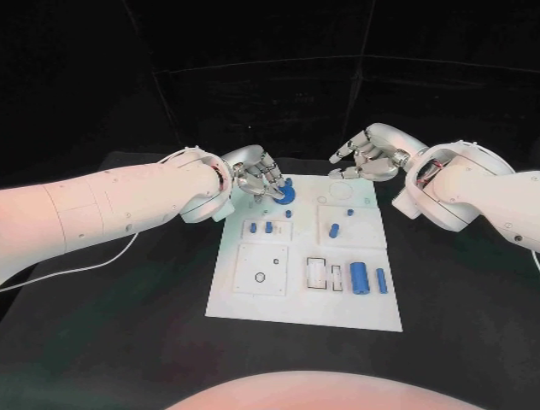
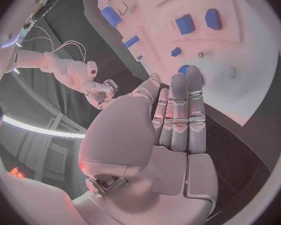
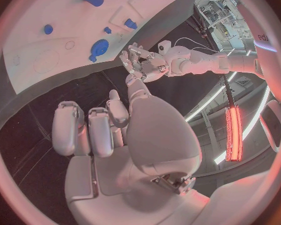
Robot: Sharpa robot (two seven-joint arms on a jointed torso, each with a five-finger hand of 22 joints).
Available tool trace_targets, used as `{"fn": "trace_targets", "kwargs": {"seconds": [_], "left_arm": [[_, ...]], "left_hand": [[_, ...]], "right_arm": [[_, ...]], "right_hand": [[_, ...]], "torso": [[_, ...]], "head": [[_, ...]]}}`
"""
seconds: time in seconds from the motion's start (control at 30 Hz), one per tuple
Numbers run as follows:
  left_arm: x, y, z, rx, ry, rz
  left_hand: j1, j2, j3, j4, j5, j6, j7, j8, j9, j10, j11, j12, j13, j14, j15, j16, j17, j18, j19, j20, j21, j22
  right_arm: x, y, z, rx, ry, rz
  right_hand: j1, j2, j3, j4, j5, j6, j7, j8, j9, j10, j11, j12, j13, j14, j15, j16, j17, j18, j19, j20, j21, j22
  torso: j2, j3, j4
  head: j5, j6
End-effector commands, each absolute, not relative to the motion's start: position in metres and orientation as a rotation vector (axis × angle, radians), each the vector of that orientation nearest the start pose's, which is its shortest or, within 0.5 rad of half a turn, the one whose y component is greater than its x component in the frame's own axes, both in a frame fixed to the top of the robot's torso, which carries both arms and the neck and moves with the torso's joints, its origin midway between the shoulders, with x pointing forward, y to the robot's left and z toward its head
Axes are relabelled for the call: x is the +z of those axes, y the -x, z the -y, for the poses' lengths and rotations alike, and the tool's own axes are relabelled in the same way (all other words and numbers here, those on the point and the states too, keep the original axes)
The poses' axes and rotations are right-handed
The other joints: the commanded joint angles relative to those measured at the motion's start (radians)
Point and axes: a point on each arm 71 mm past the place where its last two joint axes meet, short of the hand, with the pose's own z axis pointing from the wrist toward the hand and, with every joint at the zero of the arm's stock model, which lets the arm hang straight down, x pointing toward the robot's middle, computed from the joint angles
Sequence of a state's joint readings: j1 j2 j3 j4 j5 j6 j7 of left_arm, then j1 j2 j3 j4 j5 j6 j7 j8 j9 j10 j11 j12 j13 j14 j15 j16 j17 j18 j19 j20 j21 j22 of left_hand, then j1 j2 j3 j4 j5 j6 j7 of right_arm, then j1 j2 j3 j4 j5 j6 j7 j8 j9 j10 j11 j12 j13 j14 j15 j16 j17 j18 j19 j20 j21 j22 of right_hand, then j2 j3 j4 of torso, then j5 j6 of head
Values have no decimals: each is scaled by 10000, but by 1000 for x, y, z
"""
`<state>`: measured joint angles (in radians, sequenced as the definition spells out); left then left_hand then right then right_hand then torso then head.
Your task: Assemble the parts on the task board
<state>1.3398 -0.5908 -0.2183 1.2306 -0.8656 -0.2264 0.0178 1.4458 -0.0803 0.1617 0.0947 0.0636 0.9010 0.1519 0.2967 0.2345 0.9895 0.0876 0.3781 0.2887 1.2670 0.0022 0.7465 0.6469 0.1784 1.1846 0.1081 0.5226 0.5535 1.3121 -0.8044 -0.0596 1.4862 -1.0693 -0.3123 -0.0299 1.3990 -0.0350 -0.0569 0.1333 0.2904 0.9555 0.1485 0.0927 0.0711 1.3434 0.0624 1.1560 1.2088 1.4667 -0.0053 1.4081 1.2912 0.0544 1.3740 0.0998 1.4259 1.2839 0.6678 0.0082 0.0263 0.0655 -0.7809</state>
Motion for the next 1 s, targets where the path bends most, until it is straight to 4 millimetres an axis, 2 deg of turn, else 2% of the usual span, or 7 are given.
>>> {"fn": "trace_targets", "kwargs": {"seconds": [0.03, 0.1, 0.13, 0.23, 0.37, 0.5, 1.0], "left_arm": [[-190, -534, -142, -9665, -1118, -17303], [-195, -533, -137, -9508, -2021, -17318], [-197, -533, -134, -9382, -2436, -17340], [-203, -534, -129, -9018, -3244, -17466], [-211, -536, -126, -8458, -3990, -17820], [-216, -538, -123, -8035, -4414, -18102], [-226, -542, -113, -7643, -4879, -18270]], "left_hand": [[115, -119, 53, -185, 35, 129, 1, -301, -236, -48, 46, -309, -348, 126, 35, -35, -5, 40, 200, -7, -89, -98], [233, -190, 121, -357, 34, 250, -16, -460, -365, -24, 26, -463, -554, 493, 12, 413, 305, 52, 489, -53, 32, -60], [262, -251, 158, -473, 36, 322, -53, -609, -478, -48, -9, -611, -739, 1108, 10, 1653, 1455, 64, 848, -108, 248, 42], [279, -299, 263, -663, 50, 510, -89, -841, -659, -58, 10, -831, -1060, 1811, -54, 3588, 3324, 6, 1333, -125, 705, 344], [116, -347, 356, -822, 40, 724, -89, -1133, -875, -71, 17, -1081, -1453, 2224, -41, 5077, 4764, -247, 2012, -152, 2495, 2028], [-9, -352, 335, -869, 34, 896, -102, -1226, -951, -93, 15, -1199, -1634, 2289, -52, 5242, 4792, -339, 2268, -162, 3163, 2661], [-36, -188, 531, -1015, 48, 1293, -139, -1377, -1067, 294, -27, -1358, -1927, 2262, -90, 5182, 4343, -464, 2521, -202, 4018, 3510]], "right_arm": [[-139, -509, 191, 8767, -1160, -16606], [-139, -509, 190, 8781, -1148, -16610], [-139, -509, 190, 8788, -1143, -16612], [-139, -508, 189, 8805, -1130, -16615], [-139, -508, 188, 8827, -1114, -16619], [-139, -508, 187, 8846, -1101, -16620], [-139, -509, 184, 8899, -1066, -16614]], "right_hand": [[-17, 67, -35, -9, 54, 55, 9, 45, -8, -62, -19, -41, -7, 468, -76, -55, 1, 124, -81, -6, -33, 3], [-17, 67, -35, -9, 54, 55, 9, 45, -8, -62, -19, -41, -7, 468, -76, -55, 1, 124, -81, -6, -33, 3], [-4, 73, -32, -14, 74, 54, 8, 45, -9, -64, -19, -41, -8, 469, -77, -55, 3, 126, -85, -6, -38, -5], [-4, 73, -32, -14, 74, 54, 8, 45, -9, -64, -19, -41, -8, 469, -77, -55, 3, 126, -85, -6, -38, -5], [5, 78, -30, -17, 91, 54, 7, 45, -9, -66, -20, -45, -12, 469, -78, -55, 6, 124, -81, -6, -36, 1], [5, 78, -30, -17, 91, 54, 7, 45, -9, -66, -20, -45, -12, 469, -78, -55, 6, 124, -81, -6, -36, 1], [5, 78, -30, -17, 91, 54, 7, 45, -9, -66, -20, -45, -12, 469, -78, -55, 6, 124, -81, -6, -36, 1]], "torso": [[4, -2, -10], [8, -2, -8], [6, -4, -9], [9, -7, -17], [11, -2, -9], [11, 3, -10], [3, 2, -1]], "head": [[-60, 47], [-75, 76], [-79, 78], [-74, 92], [-86, 97], [-92, 94], [-135, 72]]}}
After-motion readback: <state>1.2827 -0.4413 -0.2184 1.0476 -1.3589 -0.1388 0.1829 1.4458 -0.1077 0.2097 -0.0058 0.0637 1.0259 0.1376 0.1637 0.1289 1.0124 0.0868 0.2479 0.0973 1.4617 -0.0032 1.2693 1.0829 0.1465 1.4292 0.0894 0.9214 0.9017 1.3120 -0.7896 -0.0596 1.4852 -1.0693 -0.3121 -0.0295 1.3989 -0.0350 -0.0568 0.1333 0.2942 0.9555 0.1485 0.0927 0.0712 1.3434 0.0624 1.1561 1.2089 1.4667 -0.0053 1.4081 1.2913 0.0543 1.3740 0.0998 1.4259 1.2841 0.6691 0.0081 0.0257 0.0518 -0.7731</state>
